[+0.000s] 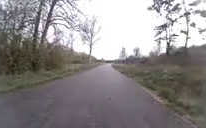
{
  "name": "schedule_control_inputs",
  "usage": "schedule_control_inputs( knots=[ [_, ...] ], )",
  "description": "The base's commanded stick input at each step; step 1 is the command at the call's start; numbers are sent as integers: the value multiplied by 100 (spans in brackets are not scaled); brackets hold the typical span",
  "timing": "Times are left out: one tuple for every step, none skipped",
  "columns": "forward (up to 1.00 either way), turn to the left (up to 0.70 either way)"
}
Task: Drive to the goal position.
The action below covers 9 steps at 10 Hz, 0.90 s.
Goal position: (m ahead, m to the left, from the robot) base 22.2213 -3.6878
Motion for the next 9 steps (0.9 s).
schedule_control_inputs(
  knots=[
    [70, -20],
    [70, 0],
    [70, 0],
    [70, 0],
    [70, 0],
    [70, 0],
    [70, 0],
    [70, 0],
    [70, 0]
  ],
)
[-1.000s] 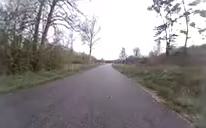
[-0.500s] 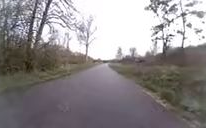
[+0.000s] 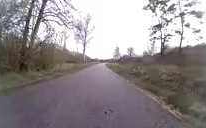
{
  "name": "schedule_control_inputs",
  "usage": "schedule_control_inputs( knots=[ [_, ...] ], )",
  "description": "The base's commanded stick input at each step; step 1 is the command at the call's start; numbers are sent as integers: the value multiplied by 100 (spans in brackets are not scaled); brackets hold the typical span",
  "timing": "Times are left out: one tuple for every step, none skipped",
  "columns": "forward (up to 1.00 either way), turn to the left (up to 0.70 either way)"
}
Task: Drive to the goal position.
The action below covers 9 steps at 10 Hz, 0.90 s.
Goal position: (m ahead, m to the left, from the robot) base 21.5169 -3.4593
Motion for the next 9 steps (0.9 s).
schedule_control_inputs(
  knots=[
    [70, 0],
    [70, 0],
    [70, 0],
    [70, 0],
    [70, 0],
    [70, 0],
    [70, 0],
    [70, 0],
    [70, 0]
  ],
)
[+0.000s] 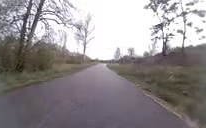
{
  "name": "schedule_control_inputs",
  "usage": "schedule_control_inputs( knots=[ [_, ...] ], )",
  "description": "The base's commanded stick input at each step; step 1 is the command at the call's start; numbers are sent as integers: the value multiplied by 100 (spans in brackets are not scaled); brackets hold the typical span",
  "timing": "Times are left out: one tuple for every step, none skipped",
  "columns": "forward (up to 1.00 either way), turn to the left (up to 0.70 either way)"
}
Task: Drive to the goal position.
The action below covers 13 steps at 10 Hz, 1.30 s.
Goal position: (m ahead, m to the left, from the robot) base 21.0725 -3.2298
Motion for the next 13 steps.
schedule_control_inputs(
  knots=[
    [70, 0],
    [70, 0],
    [70, 0],
    [70, 0],
    [70, 0],
    [70, 0],
    [70, 0],
    [70, 0],
    [70, 0],
    [70, 0],
    [70, 0],
    [70, 0],
    [70, 0]
  ],
)
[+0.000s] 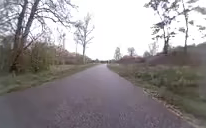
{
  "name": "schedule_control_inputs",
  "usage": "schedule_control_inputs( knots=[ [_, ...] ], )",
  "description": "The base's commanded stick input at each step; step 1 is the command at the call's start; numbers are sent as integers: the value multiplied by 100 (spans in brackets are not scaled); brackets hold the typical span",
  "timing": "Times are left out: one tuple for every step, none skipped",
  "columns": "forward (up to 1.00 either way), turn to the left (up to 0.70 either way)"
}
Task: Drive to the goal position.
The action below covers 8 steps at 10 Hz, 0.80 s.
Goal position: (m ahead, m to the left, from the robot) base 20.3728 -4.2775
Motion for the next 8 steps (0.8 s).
schedule_control_inputs(
  knots=[
    [70, 0],
    [70, 0],
    [70, 0],
    [70, 0],
    [70, 0],
    [70, 0],
    [70, 0],
    [70, 0]
  ],
)
